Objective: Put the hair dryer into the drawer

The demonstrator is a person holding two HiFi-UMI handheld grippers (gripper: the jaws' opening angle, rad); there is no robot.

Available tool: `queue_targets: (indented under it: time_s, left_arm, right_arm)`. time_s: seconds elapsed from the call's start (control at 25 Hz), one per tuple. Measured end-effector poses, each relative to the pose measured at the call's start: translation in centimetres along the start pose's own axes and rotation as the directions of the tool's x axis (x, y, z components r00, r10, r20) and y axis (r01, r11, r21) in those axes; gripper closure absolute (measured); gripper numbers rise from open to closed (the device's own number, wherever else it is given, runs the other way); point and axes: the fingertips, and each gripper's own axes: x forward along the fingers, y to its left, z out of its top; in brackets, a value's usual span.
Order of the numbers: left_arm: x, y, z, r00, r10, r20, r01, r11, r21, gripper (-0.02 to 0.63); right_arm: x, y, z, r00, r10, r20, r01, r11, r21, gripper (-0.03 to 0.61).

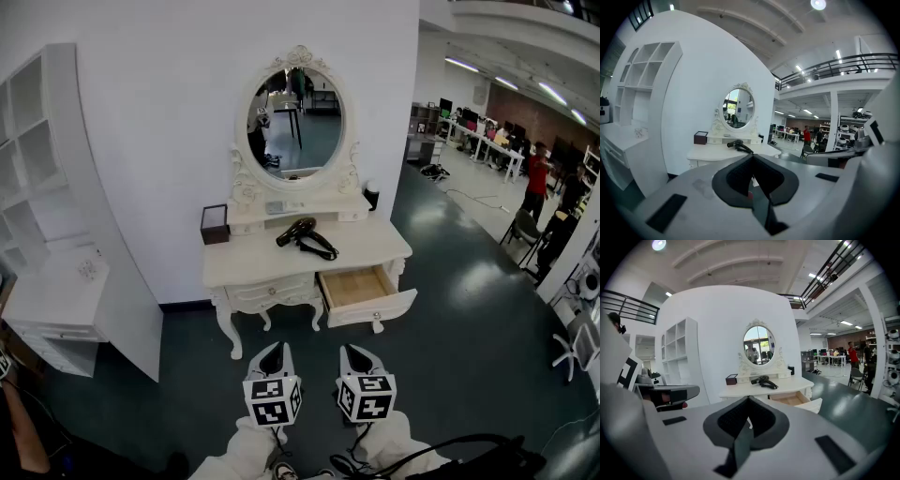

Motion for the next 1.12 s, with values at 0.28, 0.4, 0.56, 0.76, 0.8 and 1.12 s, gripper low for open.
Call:
queue_targets:
  time_s: [0.28,0.4,0.56,0.76,0.8,1.12]
  left_arm:
    - [0.7,1.6,-0.1,1.0,-0.016,-0.005,0.016,1.0,0.022,0.617]
    - [1.0,2.6,0.1,1.0,-0.024,-0.007,0.024,0.999,0.028,0.617]
    - [1.4,3.6,0.1,0.999,-0.042,-0.014,0.042,0.998,0.039,0.617]
    - [2.2,4.6,-0.8,0.998,-0.054,-0.035,0.055,0.998,0.036,0.617]
    - [2.4,4.7,-1.2,0.997,-0.059,-0.045,0.06,0.998,0.033,0.617]
    - [6.0,5.8,-2.8,0.995,-0.047,-0.085,0.05,0.998,0.038,0.617]
  right_arm:
    - [1.6,1.1,-0.2,1.0,-0.006,-0.007,0.006,1.0,0.014,0.518]
    - [2.5,1.7,-0.5,1.0,-0.001,-0.009,0.002,0.998,0.065,0.518]
    - [3.1,2.3,-0.8,1.0,-0.006,-0.006,0.006,0.996,0.092,0.517]
    - [3.9,2.5,-1.8,1.0,-0.02,-0.024,0.023,0.993,0.118,0.517]
    - [4.0,2.4,-2.1,0.999,-0.023,-0.031,0.027,0.992,0.121,0.517]
    - [7.4,-0.1,-3.0,0.997,-0.045,-0.055,0.052,0.989,0.142,0.517]
